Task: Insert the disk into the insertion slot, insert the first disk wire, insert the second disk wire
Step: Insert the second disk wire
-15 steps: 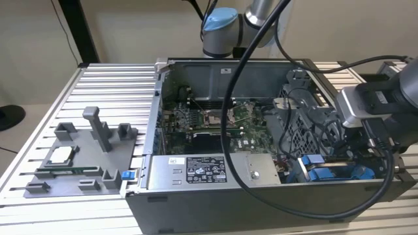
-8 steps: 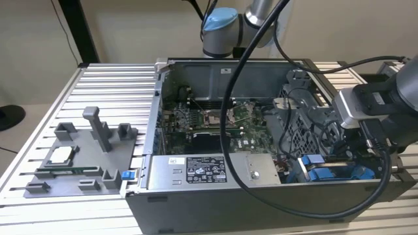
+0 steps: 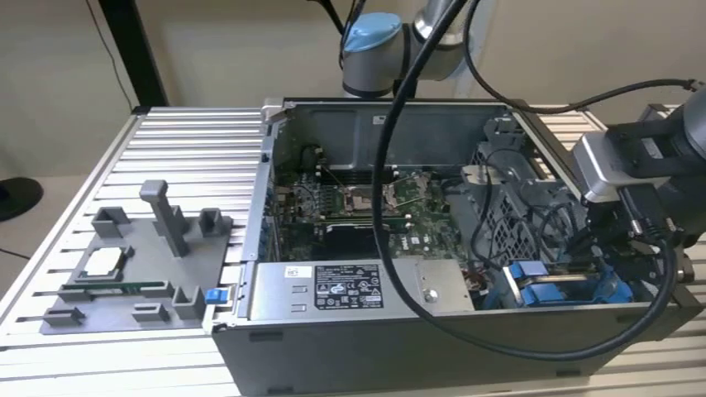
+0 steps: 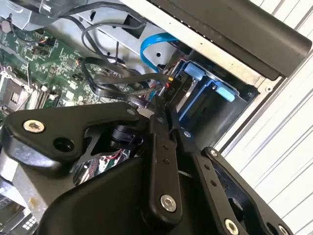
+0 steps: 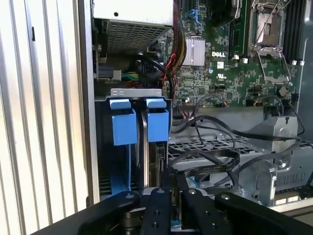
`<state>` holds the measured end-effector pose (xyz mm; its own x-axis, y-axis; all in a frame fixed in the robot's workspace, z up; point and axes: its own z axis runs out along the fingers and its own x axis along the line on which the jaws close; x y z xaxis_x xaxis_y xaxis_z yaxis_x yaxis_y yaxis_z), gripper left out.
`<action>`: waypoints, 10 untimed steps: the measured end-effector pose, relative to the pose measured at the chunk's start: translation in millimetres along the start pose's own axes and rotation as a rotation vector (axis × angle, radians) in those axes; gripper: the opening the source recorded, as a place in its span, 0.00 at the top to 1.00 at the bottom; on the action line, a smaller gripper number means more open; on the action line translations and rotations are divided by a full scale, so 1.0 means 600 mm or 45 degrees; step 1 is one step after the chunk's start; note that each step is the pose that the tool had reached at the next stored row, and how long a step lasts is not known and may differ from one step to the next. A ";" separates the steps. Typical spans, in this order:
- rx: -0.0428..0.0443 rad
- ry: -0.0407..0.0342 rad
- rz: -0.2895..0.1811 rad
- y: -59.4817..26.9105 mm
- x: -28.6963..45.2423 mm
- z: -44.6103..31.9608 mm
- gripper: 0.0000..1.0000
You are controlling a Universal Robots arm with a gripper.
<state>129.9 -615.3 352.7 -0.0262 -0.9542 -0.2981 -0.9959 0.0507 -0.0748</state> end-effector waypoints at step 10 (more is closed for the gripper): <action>0.038 0.0576 -0.017 0.022 -0.001 -0.008 1.00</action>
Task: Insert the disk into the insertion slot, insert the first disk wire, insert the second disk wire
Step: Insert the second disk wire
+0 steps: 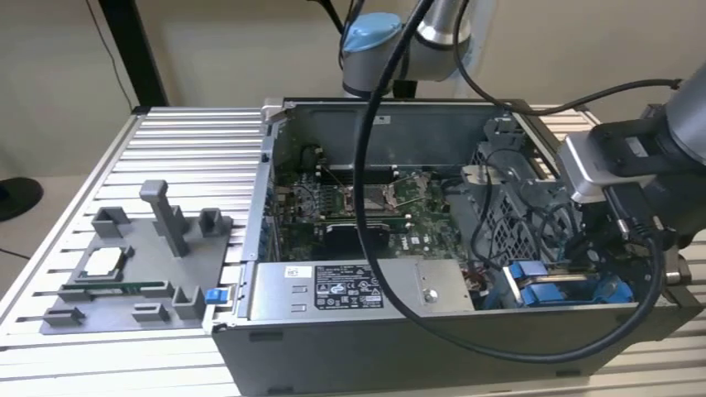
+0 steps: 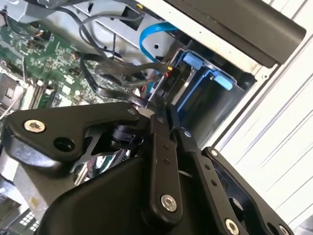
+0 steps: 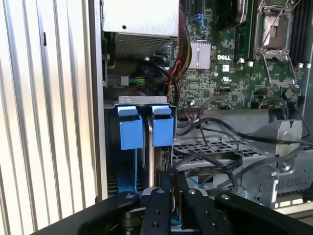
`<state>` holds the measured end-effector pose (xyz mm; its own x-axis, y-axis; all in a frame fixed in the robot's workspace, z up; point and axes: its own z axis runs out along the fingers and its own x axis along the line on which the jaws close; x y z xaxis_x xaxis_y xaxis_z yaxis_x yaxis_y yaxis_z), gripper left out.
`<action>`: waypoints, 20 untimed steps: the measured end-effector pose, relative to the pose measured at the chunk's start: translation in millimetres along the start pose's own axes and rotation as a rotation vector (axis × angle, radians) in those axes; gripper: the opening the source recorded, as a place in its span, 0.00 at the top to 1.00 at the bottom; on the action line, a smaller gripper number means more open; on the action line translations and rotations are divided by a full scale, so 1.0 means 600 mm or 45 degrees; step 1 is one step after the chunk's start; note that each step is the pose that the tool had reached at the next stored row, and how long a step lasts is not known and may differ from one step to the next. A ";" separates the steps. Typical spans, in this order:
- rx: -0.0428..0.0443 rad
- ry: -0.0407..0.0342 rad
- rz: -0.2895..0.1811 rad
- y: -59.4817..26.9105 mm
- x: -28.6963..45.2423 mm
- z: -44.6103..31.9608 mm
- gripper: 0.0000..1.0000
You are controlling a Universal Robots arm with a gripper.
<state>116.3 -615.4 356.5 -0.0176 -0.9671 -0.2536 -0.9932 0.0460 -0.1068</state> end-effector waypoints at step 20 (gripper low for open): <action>0.252 0.0236 -0.044 0.053 0.000 0.013 1.00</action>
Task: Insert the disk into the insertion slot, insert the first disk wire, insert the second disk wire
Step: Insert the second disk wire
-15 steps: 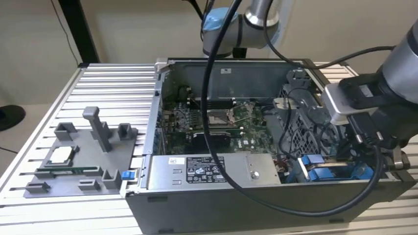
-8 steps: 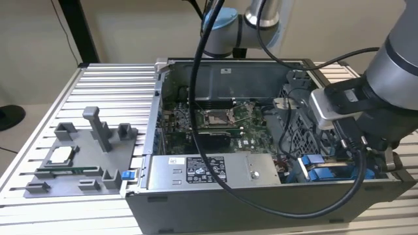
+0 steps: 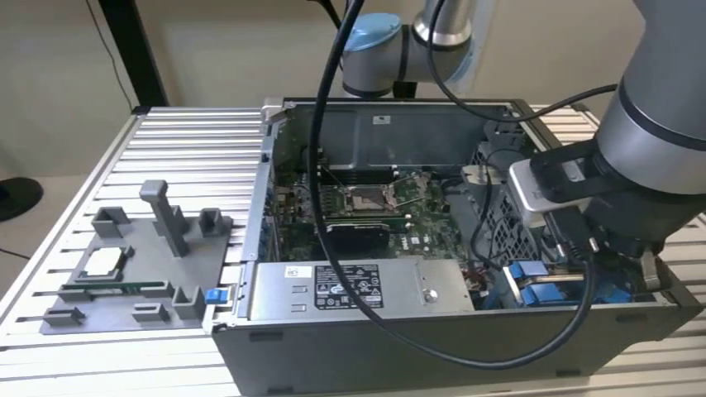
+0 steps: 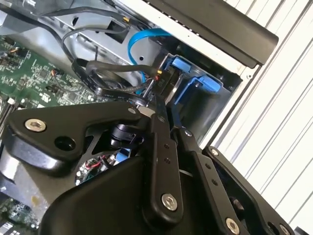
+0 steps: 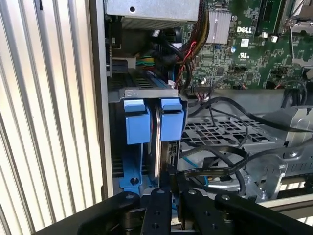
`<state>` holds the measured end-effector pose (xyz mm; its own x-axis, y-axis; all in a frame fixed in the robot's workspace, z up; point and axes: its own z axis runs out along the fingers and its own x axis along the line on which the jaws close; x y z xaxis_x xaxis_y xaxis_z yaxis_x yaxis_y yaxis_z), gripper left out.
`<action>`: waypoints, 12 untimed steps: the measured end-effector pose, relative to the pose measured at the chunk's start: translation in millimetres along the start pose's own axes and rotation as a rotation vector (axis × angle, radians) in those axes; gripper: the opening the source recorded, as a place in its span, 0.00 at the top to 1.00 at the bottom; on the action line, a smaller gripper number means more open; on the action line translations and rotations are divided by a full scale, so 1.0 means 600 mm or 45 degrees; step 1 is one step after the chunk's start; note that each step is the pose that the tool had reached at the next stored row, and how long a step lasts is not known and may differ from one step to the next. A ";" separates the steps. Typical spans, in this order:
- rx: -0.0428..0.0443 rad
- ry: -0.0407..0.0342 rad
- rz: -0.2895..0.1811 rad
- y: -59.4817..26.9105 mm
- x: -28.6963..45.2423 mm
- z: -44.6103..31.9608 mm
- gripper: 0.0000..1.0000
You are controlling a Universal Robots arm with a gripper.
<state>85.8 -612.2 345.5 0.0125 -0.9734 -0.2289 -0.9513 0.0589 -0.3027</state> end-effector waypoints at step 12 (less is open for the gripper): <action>0.017 0.0060 0.014 0.007 -0.010 0.014 1.00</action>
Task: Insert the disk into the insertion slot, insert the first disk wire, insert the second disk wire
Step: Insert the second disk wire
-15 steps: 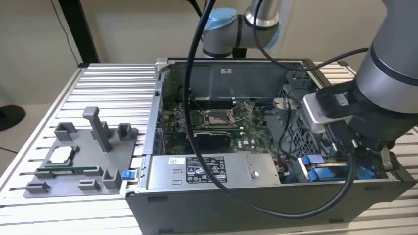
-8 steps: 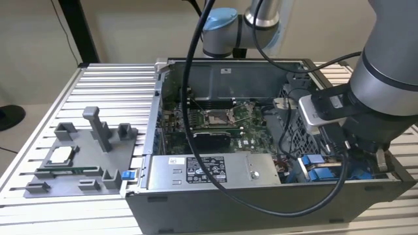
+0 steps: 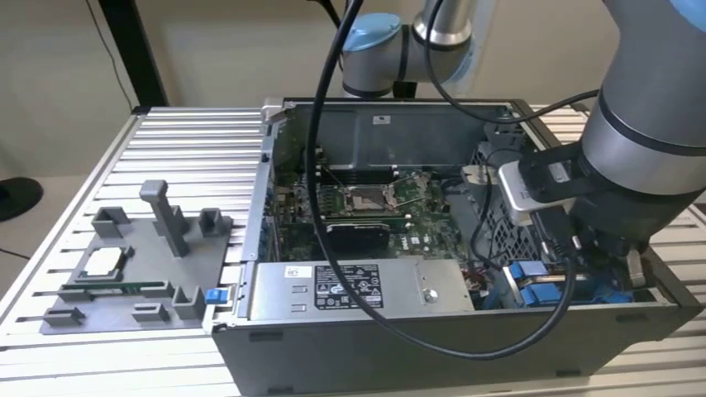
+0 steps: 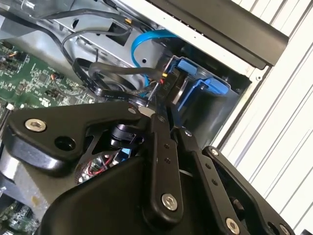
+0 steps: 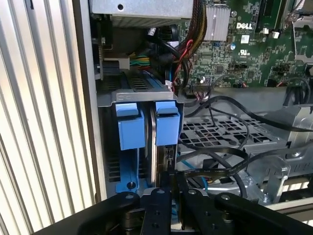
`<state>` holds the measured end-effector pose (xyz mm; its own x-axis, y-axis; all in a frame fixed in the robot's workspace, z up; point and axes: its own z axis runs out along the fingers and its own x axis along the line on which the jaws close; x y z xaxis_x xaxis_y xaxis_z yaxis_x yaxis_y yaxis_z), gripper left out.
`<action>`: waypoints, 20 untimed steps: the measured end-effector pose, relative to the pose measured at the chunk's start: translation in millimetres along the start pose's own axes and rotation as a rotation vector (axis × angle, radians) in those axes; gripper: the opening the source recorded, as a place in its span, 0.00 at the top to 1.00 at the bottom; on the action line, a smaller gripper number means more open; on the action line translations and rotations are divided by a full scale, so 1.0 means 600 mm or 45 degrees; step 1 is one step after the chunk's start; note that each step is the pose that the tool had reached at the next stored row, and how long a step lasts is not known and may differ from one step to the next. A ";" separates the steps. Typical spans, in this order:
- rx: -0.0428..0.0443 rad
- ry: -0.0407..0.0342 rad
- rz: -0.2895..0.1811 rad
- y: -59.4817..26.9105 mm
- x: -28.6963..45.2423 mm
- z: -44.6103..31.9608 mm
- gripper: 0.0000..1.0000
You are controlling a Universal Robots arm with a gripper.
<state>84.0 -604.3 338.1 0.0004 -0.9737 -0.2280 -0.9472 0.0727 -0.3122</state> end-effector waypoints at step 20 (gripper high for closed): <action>0.012 0.0023 0.003 0.009 0.002 0.027 1.00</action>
<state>84.0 -601.6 321.1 -0.0021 -0.9739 -0.2270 -0.9441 0.0768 -0.3206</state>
